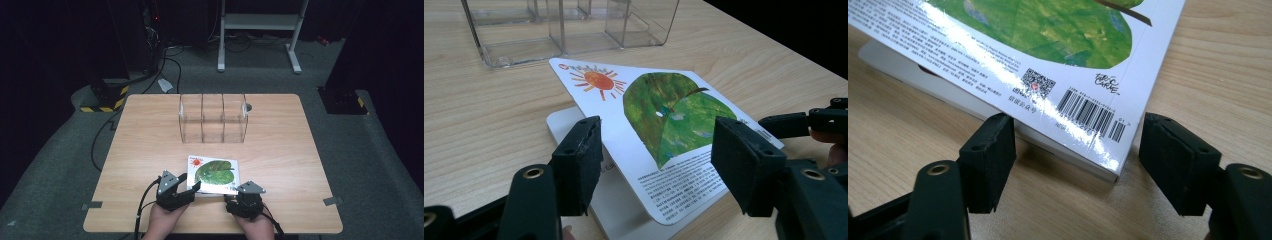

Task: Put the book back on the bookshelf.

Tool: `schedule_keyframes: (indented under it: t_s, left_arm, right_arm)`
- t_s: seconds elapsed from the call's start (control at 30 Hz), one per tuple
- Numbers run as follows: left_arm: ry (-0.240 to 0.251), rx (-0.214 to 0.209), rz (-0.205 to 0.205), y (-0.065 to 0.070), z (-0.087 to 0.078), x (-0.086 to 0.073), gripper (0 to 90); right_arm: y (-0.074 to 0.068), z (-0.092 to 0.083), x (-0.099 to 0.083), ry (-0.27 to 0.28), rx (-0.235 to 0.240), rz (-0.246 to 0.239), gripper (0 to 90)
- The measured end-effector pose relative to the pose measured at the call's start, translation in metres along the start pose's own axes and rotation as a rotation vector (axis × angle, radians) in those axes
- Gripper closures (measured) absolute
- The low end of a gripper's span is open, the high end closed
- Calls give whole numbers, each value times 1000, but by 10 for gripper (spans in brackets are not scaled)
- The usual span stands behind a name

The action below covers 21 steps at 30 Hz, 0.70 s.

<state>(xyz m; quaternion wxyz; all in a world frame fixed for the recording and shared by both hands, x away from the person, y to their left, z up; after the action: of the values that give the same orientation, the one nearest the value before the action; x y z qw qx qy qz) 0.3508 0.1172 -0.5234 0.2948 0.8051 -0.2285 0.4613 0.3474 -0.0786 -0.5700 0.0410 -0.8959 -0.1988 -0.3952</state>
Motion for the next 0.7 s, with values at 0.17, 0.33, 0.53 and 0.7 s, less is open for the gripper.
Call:
schedule_keyframes:
  t_s: [0.17,0.33,0.53,0.7]
  left_arm:
    - [3,-5,-3,0,0,0,375]
    - [-2,-2,-9,-3,0,0,372]
    - [-15,0,-28,-9,2,-3,353]
    - [-42,-12,-55,-11,8,-7,345]
  right_arm:
    - [1,-1,0,9,9,17,335]
    - [2,-1,0,9,7,17,339]
    - [2,-1,0,7,12,28,342]
    - [3,0,-1,4,11,38,346]
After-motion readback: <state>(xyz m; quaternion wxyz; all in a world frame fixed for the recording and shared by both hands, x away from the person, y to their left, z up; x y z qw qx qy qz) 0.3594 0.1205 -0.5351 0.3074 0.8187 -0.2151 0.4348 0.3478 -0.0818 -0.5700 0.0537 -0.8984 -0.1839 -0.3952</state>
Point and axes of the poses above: each handheld gripper's, and its own axes: z roughly forward along the jaws, x roughly out of its top, y roughly to its right, the point moved 7 cm from there along z, roughly forward along the jaws, and after that the axes turned 11 degrees about -x, right-handed, at the moved point
